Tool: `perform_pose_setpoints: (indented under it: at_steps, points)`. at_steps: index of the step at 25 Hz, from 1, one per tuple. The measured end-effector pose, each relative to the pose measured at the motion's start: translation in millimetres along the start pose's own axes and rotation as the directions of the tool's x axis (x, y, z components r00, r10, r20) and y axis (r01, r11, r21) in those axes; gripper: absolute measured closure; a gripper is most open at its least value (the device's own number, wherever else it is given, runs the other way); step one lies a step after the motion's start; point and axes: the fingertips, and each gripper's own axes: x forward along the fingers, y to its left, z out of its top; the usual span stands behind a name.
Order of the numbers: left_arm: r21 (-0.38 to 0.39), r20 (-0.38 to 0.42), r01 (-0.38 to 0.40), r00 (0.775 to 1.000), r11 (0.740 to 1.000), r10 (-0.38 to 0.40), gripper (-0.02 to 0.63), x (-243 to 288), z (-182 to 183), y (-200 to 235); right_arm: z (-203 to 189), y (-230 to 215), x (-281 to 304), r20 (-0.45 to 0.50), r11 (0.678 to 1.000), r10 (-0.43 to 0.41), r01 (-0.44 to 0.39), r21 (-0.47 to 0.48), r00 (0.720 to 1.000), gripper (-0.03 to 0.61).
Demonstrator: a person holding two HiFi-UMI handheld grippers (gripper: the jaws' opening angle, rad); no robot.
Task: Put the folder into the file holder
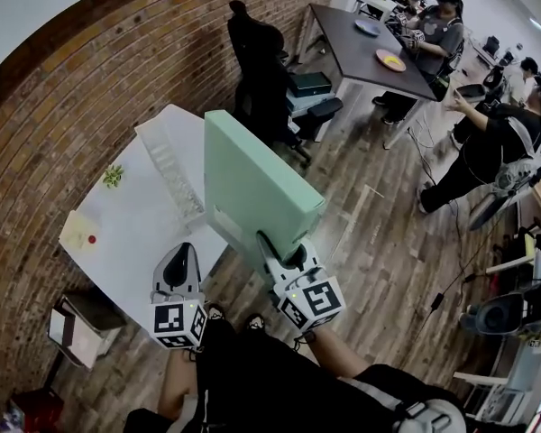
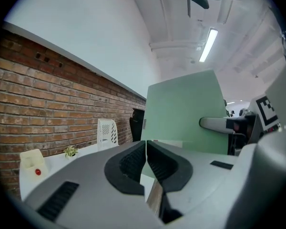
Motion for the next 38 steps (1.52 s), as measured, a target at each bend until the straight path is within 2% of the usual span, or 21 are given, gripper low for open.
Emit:
perform_pose_setpoints:
  at_steps: [5, 16, 29, 38]
  points:
    - [-0.006, -0.024, -0.044, 0.999, 0.999, 0.043, 0.586, -12, -6, 14, -9, 12, 5, -0.03, 0.999, 0.03, -0.03, 0.017, 0.999, 0.442]
    - [-0.024, -0.038, -0.054, 0.998, 0.998, 0.053, 0.586, -1, -12, 61, -24, 30, 52, -0.06, 0.999, 0.022, -0.023, -0.024, 0.998, 0.442]
    - [-0.038, -0.046, -0.038, 0.998, 0.999, 0.036, 0.586, 19, -12, 132, -50, 61, 125, -0.11, 0.992, -0.027, 0.012, -0.129, 0.994, 0.442]
    - [-0.056, -0.068, -0.013, 0.998, 0.998, 0.009, 0.586, 34, -22, 160, -73, 67, 158, -0.163, 0.988, -0.062, 0.037, -0.151, 0.985, 0.44]
